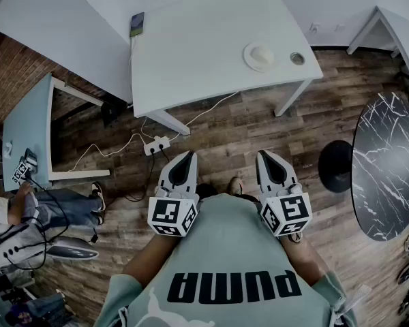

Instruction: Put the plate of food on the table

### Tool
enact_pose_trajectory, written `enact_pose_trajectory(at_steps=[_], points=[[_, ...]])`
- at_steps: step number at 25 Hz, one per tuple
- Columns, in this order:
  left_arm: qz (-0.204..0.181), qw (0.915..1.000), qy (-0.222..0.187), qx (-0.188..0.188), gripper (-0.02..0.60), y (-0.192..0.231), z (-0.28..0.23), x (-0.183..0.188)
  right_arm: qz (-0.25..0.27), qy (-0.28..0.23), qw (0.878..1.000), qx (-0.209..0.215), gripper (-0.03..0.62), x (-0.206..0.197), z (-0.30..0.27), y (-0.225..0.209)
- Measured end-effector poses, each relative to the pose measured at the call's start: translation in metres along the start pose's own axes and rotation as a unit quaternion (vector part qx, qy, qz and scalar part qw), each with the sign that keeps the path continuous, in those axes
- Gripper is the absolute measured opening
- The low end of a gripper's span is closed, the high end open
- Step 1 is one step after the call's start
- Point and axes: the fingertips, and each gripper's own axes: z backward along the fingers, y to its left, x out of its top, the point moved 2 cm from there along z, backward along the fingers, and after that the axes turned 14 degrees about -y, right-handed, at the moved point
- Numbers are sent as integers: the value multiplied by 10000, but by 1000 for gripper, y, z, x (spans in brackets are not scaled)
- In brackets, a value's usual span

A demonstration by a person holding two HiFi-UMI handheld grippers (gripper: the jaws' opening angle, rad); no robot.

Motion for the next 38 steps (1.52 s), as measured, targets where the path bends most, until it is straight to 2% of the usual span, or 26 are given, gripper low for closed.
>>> enact_pose_trajectory(at_steps=[18, 29, 38], points=[[-132, 9995, 124, -264, 2, -29, -26, 4, -280, -51, 9992, -286, 0, 7, 9, -35], [-80, 9963, 192, -835, 2, -38, -83, 3, -225, -69, 9978, -616, 0, 14, -11, -60], [146, 9943, 331, -1004, 2, -17, -140, 1, -308, 137, 9953, -910, 0, 13, -53, -86]])
